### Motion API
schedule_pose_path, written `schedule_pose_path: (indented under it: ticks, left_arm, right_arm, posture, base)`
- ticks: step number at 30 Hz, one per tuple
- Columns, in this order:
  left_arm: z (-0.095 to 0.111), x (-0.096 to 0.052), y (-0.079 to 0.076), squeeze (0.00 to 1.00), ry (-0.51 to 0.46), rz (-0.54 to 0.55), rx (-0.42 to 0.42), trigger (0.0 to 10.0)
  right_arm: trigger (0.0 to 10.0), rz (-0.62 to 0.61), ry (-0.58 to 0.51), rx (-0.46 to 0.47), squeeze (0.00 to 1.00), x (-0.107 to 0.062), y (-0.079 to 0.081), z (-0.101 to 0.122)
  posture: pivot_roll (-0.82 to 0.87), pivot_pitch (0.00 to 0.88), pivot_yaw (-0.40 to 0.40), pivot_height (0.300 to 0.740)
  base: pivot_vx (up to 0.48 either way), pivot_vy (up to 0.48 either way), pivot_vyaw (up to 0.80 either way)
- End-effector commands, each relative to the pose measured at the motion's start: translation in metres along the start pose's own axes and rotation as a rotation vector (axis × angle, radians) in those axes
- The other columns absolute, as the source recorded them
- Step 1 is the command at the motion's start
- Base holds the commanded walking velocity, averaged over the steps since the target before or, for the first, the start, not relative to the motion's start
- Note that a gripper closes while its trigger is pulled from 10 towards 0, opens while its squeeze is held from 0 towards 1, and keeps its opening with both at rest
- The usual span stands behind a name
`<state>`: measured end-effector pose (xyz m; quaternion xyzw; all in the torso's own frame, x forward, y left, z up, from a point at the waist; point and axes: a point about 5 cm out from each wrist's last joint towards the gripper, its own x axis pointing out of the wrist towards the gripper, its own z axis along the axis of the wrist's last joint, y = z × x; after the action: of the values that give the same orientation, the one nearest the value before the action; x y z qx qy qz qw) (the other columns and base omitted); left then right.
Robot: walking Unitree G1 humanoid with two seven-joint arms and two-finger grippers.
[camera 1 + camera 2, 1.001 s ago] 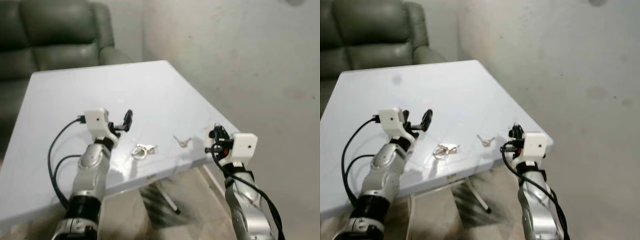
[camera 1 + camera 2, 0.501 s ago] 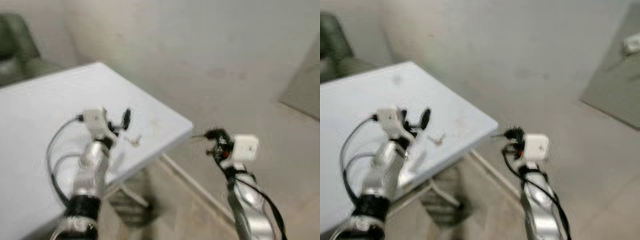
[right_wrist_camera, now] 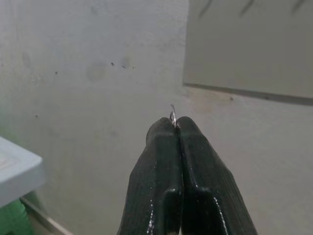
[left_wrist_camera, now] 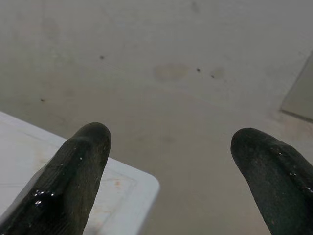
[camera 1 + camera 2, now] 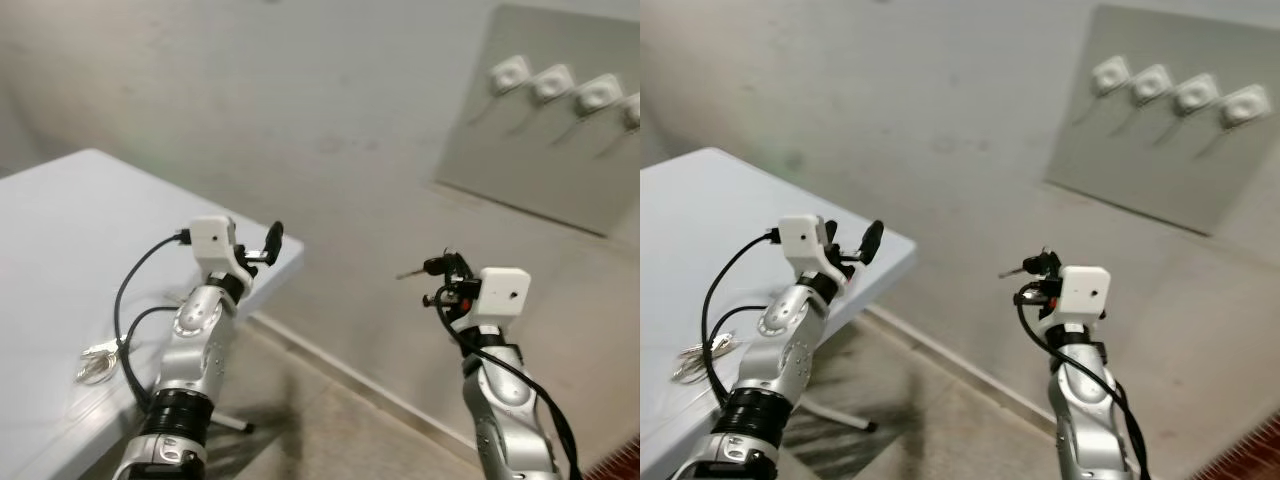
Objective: Hang keys on a hook
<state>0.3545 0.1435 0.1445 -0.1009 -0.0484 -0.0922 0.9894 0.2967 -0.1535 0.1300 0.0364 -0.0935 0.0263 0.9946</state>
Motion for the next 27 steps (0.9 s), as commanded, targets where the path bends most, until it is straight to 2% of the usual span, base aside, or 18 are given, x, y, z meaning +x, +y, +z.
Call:
schedule_pose_path:
  ticks: [1,23,27]
  left_arm:
    - [-0.0009,0.0004,-0.0014,0.0,0.014,0.009,0.006,10.0]
    - [-0.0046,-0.0002,-0.007,0.0,0.051,-0.011,-0.019,10.0]
    - [-0.0039,-0.0012,-0.0085,0.0,0.048,-0.019,0.001,10.0]
  right_arm:
    - [10.0,-0.014,-0.015,-0.003,0.0,0.0023,-0.0034,0.0053]
    - [10.0,-0.024,-0.012,-0.008,0.0,0.0022,-0.0052,0.006]
    - [10.0,-0.051,-0.025,-0.016,0.0,0.002,-0.0073,0.0069]
  posture:
    - [-0.05,0.0,0.006,0.74]
    - [-0.05,0.0,0.006,0.74]
    - [-0.05,0.0,0.004,0.74]
  base:
    - [0.0,0.0,-0.76]
    - [0.0,0.0,-0.76]
    - [0.0,0.0,-0.56]
